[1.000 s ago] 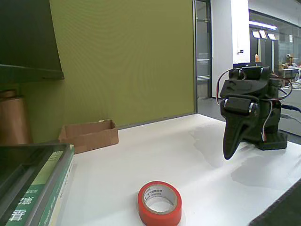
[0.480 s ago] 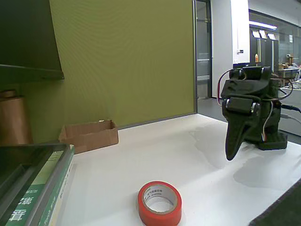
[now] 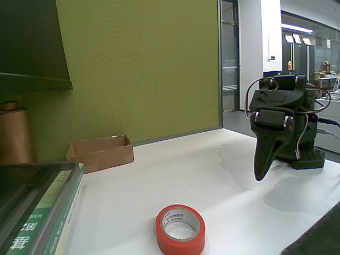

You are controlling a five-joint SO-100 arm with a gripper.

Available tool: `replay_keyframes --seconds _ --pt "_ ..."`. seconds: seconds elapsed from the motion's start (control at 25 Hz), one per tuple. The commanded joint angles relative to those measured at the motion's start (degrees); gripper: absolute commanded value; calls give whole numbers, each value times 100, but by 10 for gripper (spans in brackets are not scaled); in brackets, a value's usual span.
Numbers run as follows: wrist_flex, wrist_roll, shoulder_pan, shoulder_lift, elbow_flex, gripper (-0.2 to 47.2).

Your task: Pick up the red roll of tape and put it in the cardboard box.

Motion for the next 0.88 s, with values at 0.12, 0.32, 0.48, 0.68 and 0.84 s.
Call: replay_keyframes --seconds 0.12,0.32,0.48,0.68,0.84 --pt "-817 -686 387 -378 -501 82" --pt "-1477 -571 738 -2013 -1978 113" --pt "-1494 -835 1063 -3270 -2892 145" --pt "-1160 -861 1345 -4438 -3612 155" --pt "-633 -694 1354 -5361 -4263 162"
